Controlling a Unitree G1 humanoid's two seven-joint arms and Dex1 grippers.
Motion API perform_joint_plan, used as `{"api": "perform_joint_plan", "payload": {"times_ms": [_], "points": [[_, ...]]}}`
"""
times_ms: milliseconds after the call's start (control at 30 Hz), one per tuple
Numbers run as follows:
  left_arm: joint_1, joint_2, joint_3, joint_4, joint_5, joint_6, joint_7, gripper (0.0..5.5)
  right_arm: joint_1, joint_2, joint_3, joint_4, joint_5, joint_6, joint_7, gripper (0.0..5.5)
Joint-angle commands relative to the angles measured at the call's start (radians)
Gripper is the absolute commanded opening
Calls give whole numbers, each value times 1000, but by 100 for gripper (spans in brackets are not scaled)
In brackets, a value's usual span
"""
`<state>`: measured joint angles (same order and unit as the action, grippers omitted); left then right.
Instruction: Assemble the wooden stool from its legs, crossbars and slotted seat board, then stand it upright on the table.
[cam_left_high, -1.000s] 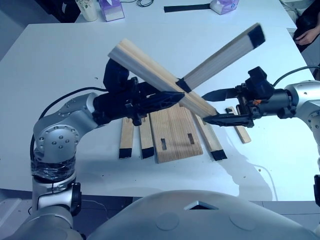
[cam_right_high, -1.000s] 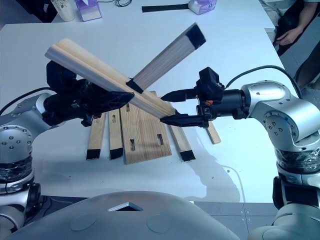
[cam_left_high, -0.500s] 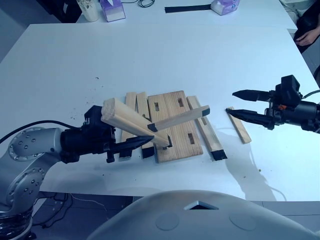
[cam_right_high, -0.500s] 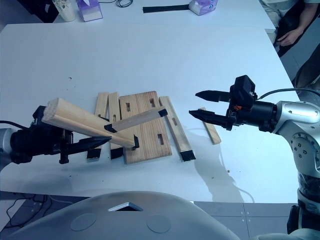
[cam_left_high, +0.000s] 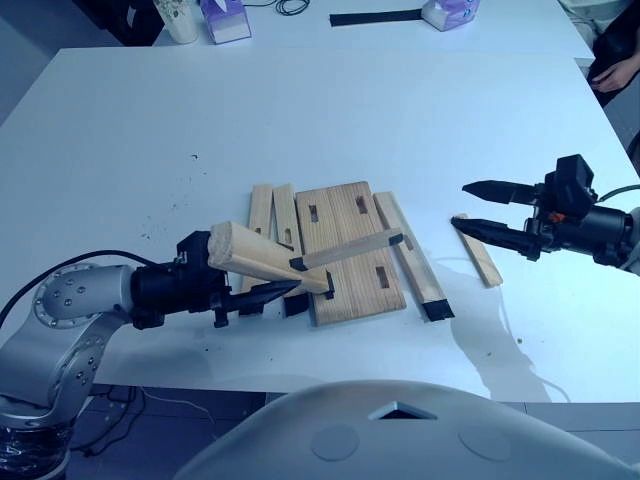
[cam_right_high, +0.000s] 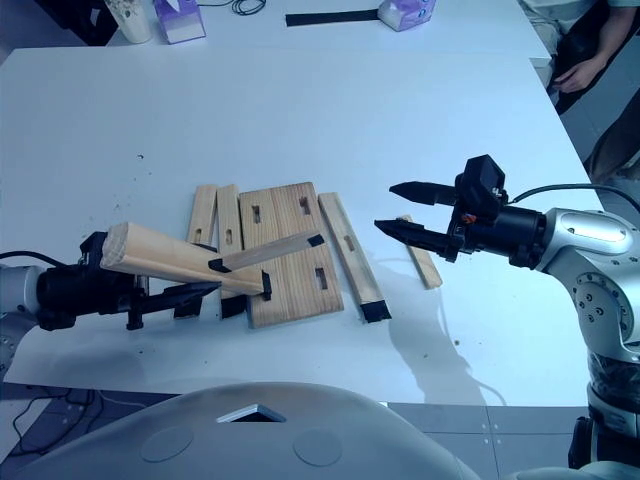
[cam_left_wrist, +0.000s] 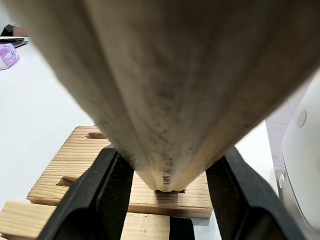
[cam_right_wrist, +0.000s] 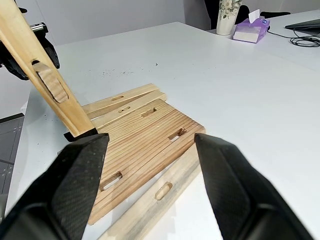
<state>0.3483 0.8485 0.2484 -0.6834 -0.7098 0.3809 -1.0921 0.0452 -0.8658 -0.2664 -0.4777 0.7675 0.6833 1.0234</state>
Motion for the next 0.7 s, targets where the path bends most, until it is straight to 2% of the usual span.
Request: {"api": "perform_joint_plan", "payload": {"times_ms": [33, 700], "points": [[24, 41, 8, -4, 4, 35, -14, 210, 13, 2, -6, -16, -1, -11, -11, 315], [-9, 104, 66, -34, -74, 71, -45, 210, 77, 25, -20, -44, -5, -40, -57, 315]]}}
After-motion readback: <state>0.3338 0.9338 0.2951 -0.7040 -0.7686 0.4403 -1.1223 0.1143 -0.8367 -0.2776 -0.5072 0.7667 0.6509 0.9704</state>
